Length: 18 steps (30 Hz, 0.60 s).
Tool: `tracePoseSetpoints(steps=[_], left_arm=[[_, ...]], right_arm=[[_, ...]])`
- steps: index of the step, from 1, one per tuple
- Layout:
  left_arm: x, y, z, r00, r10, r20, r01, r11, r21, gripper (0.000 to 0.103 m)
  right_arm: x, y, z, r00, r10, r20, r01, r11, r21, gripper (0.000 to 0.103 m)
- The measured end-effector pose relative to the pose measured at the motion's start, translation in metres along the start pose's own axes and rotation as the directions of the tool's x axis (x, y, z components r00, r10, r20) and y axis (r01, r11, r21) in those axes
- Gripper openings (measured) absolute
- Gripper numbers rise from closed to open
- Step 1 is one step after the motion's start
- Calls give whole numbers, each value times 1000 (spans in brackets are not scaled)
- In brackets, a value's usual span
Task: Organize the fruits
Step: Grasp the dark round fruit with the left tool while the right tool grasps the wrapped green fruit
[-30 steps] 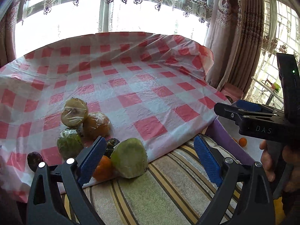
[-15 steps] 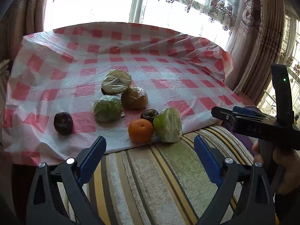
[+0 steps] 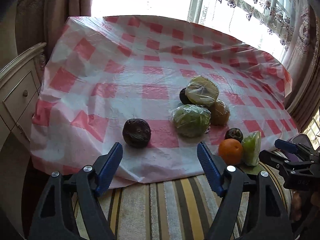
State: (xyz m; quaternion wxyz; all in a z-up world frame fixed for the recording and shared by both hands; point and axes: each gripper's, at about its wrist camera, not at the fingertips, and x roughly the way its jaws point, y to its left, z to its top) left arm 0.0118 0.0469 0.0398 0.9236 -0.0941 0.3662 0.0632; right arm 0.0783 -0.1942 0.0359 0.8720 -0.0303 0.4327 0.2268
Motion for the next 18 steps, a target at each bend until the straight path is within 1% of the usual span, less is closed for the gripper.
tracePoseSetpoints(steps=[1, 3, 8, 14, 17, 18], left_arm=[[3, 3, 2, 1000, 13, -7, -13, 1000, -5, 71], [10, 7, 7, 999, 39, -16, -40, 999, -6, 71], [28, 7, 16, 994, 103, -43, -102, 994, 25, 69], [40, 7, 17, 990, 121, -69, -119, 992, 36, 65], [43, 9, 18, 990, 122, -76, -120, 992, 32, 61], [45, 10, 18, 989, 123, -80, -121, 992, 29, 60]], right_arm=[[1, -1, 1, 1000, 4, 1, -4, 1000, 9, 95], [4, 0, 3, 1000, 9, -2, -9, 1000, 15, 95], [8, 3, 5, 1000, 17, -3, -17, 1000, 9, 95], [17, 6, 7, 999, 47, -18, -47, 999, 8, 95], [21, 7, 8, 998, 51, -31, -51, 999, 6, 89], [23, 7, 8, 998, 55, -37, -54, 998, 8, 85]])
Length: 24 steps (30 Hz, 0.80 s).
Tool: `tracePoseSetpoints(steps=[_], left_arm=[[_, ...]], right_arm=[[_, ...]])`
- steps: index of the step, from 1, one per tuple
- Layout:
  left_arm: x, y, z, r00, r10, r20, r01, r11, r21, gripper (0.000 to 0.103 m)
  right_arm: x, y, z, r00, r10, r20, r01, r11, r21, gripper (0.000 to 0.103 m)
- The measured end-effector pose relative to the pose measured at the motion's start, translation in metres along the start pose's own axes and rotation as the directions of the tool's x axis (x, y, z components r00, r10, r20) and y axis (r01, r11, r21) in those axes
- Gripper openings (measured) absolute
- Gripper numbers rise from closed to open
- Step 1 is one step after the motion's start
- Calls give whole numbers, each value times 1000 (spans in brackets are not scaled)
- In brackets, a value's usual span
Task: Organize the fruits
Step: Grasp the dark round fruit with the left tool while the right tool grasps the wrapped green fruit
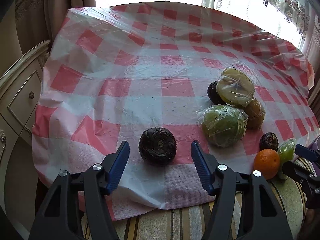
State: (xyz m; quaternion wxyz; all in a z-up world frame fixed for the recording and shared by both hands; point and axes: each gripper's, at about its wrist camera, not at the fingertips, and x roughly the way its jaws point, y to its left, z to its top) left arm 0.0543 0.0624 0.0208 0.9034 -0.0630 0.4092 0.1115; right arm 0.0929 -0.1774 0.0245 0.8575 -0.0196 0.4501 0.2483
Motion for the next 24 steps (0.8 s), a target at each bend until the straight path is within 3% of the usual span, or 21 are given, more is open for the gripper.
tracePoseSetpoints(steps=[4, 13, 17, 24], left_arm=[[6, -1, -1, 1000, 2, -19, -2, 1000, 3, 58], [11, 1, -4, 999, 1, -36, -1, 1000, -1, 38], [11, 0, -5, 1000, 0, -29, 0, 1000, 2, 38], [9, 0, -6, 1000, -1, -24, 1, 1000, 2, 38]], right_arm=[[4, -1, 0, 1000, 14, -13, -14, 1000, 8, 82], [6, 0, 0, 999, 48, -15, -48, 999, 6, 82], [5, 3, 0, 998, 70, -5, -70, 998, -3, 61], [3, 0, -2, 997, 84, 0, -84, 996, 6, 59]])
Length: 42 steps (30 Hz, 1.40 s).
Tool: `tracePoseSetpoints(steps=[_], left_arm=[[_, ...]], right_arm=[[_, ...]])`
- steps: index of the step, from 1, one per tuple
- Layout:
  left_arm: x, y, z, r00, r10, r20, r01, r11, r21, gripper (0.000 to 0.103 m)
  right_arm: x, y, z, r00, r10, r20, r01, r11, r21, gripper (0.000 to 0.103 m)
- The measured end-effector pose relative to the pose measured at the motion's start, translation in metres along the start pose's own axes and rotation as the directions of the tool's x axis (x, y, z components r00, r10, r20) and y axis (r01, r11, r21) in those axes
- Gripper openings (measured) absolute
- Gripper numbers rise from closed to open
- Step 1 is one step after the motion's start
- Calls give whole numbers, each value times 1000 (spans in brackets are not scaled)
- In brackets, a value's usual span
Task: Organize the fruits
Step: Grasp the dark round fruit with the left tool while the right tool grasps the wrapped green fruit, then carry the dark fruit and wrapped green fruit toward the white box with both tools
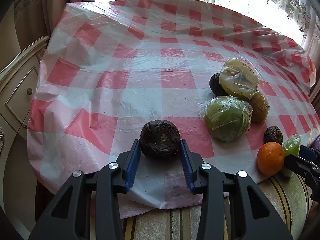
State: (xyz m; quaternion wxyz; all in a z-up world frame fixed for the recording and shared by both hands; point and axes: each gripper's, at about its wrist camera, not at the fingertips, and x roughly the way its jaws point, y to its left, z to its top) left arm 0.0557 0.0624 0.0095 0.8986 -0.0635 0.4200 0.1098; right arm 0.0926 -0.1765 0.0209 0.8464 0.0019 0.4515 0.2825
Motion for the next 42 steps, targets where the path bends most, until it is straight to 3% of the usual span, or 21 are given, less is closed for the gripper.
tracePoseSetpoints(steps=[27, 42], left_arm=[[-20, -15, 2, 998, 22, 62, -26, 998, 54, 37], [-34, -17, 0, 995, -14, 98, 10, 999, 37, 37]], right_arm=[[-20, -10, -6, 997, -65, 51, 63, 998, 26, 59], [-30, -16, -9, 995, -83, 61, 81, 996, 34, 59]])
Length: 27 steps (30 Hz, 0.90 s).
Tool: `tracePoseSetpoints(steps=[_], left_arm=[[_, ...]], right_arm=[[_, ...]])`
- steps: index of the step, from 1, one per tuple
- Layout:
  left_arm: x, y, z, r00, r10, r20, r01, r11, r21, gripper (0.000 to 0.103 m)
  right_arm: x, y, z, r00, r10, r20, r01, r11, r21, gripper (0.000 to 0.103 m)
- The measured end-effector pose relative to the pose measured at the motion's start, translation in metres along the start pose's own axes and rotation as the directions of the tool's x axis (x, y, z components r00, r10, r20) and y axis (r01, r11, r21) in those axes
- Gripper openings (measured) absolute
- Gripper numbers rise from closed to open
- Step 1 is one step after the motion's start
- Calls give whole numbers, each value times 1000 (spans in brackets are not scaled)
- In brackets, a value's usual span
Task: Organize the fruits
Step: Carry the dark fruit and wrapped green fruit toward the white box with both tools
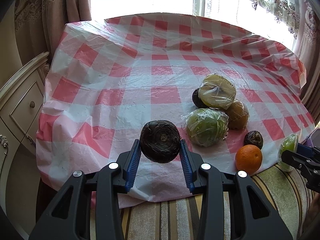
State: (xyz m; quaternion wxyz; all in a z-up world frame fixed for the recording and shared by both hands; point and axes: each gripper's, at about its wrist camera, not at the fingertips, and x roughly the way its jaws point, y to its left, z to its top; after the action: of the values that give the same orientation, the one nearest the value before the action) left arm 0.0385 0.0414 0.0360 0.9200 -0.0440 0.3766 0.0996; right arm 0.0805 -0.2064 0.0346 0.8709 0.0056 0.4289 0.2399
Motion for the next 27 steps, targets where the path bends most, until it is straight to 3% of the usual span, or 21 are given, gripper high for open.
tracePoseSetpoints(steps=[27], left_arm=[[-13, -21, -1, 999, -34, 24, 34, 999, 25, 37]], right_arm=[[-21, -23, 0, 999, -27, 34, 26, 999, 37, 59]])
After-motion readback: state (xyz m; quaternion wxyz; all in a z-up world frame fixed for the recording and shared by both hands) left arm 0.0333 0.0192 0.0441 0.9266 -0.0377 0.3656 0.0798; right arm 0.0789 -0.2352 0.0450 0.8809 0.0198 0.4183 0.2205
